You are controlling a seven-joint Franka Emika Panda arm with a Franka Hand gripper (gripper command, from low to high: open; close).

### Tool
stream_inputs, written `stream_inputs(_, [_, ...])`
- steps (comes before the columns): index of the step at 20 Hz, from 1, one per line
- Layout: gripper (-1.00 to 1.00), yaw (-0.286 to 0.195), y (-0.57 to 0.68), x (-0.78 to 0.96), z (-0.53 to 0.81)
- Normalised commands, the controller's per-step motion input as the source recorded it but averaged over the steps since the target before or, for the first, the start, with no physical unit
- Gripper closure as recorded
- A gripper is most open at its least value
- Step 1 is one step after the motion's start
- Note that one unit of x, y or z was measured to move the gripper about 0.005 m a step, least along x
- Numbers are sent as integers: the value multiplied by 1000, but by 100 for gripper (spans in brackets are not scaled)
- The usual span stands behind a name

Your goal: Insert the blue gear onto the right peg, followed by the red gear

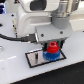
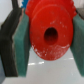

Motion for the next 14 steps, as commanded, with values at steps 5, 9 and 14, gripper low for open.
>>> stream_inputs(5, [100, 0, -51, 189, -90])
stream_inputs(9, [100, 0, 154, 0, 303])
stream_inputs(14, [100, 0, -65, 176, -104])
